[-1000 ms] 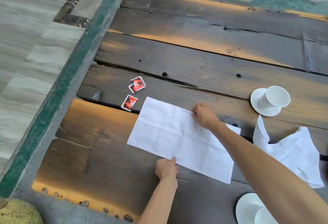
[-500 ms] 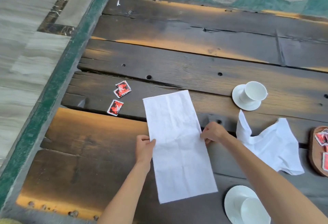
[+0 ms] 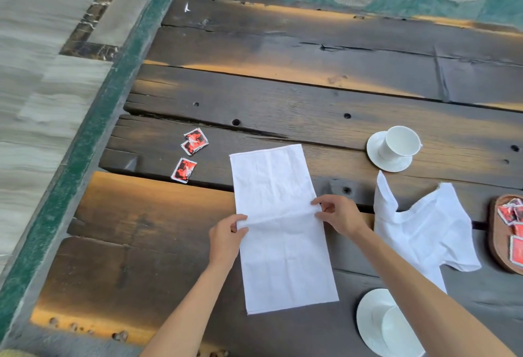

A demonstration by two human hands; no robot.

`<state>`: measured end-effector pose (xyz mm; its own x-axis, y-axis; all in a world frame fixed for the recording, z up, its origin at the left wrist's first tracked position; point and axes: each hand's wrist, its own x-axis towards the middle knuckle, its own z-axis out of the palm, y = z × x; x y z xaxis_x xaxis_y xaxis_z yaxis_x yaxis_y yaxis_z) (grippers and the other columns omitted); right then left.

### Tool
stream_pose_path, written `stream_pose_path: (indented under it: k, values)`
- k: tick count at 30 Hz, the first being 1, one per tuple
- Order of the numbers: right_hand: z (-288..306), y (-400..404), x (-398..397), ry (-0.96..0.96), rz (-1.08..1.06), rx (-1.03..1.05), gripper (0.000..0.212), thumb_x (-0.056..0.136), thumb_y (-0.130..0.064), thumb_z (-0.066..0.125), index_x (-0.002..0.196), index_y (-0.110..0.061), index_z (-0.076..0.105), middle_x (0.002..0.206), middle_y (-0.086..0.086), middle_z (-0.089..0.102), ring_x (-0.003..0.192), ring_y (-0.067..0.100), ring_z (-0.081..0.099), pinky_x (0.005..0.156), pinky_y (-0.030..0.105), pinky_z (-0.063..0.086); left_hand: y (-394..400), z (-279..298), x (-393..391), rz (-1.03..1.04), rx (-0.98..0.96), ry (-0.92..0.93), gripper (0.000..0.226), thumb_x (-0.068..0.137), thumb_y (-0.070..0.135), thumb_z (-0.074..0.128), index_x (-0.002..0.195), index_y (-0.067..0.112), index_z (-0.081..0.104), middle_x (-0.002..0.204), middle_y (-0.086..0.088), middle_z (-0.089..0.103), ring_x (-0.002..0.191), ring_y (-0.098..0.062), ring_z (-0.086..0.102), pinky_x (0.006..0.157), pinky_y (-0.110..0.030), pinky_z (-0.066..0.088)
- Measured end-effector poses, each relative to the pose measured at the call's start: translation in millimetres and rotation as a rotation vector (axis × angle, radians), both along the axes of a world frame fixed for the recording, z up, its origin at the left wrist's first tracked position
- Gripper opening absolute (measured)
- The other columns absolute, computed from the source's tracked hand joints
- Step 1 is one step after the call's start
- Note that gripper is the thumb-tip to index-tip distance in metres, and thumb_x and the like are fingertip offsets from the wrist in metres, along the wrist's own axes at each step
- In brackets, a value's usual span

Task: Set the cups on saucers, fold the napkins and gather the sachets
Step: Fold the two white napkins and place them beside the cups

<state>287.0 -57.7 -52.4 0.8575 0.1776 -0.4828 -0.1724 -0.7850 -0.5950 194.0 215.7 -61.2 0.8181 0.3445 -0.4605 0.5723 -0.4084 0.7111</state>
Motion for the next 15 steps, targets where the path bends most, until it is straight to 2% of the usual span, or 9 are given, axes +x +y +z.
stream_pose_path:
  k: [2,4,6,8,11,13,15]
  values:
    - [5.8,0.7,-1.9,-0.031,-0.035,0.003,0.019,0.079,-0.016,0.075,0.095,-0.027,0.076,0.075,-0.007,0.066,0.067,0.003,0.057,0.066,0.019,0.041,0.9,2.5,1.0,0.01,0.05,-0.038,0.019,0.085,0.01,0.071,0.1,0.022,0.073,0.083,0.009,0.062,0.078,-0.006,0.056,0.065,-0.006,0.039]
    - [12.3,2.2,-3.1,-0.075,-0.052,0.0,0.015,0.08,-0.018,0.076,0.093,-0.024,0.078,0.076,-0.005,0.07,0.067,0.002,0.058,0.064,0.016,0.04,0.9,6.7,2.7,0.029,0.09,-0.078,0.015,0.085,0.011,0.072,0.095,0.022,0.074,0.084,0.009,0.063,0.08,-0.008,0.058,0.068,-0.01,0.042]
    - [20.9,3.5,-3.9,-0.124,-0.049,0.001,0.012,0.081,-0.019,0.075,0.092,-0.021,0.079,0.077,-0.007,0.072,0.069,0.0,0.059,0.063,0.011,0.04,0.5,13.7,3.8,0.035,0.122,-0.128,0.012,0.085,0.011,0.073,0.09,0.022,0.074,0.082,0.013,0.063,0.083,-0.009,0.059,0.071,-0.016,0.046]
    - [30.2,3.8,-4.0,-0.182,-0.023,0.011,0.01,0.082,-0.018,0.074,0.09,-0.019,0.079,0.079,-0.008,0.072,0.071,0.002,0.06,0.067,0.015,0.042,1.5,21.5,4.7,0.024,0.152,-0.179,0.01,0.085,0.012,0.073,0.087,0.021,0.074,0.081,0.019,0.059,0.084,-0.008,0.058,0.072,-0.019,0.048]
    - [45.9,3.1,-2.5,-0.274,0.009,0.022,0.008,0.083,-0.017,0.073,0.088,-0.018,0.079,0.079,-0.012,0.068,0.082,0.012,0.057,0.077,0.026,0.04,7.0,35.3,7.7,-0.008,0.159,-0.242,0.008,0.085,0.013,0.071,0.085,0.02,0.073,0.088,0.011,0.057,0.082,-0.006,0.057,0.07,-0.01,0.044]
    - [55.4,2.2,1.6,-0.323,0.009,0.012,0.007,0.084,-0.017,0.072,0.087,-0.017,0.078,0.08,-0.009,0.064,0.085,0.014,0.053,0.076,0.025,0.034,12.0,46.9,14.5,-0.052,0.169,-0.288,0.006,0.085,0.011,0.072,0.085,0.017,0.074,0.093,0.008,0.058,0.083,-0.004,0.056,0.067,-0.005,0.041]
    - [66.4,1.4,7.2,-0.361,-0.002,0.012,0.006,0.084,-0.016,0.071,0.087,-0.015,0.076,0.086,-0.005,0.062,0.084,0.013,0.051,0.072,0.022,0.03,15.0,62.2,24.1,-0.106,0.191,-0.341,0.006,0.084,0.009,0.071,0.086,0.014,0.074,0.095,0.009,0.061,0.087,-0.007,0.056,0.07,-0.008,0.041]
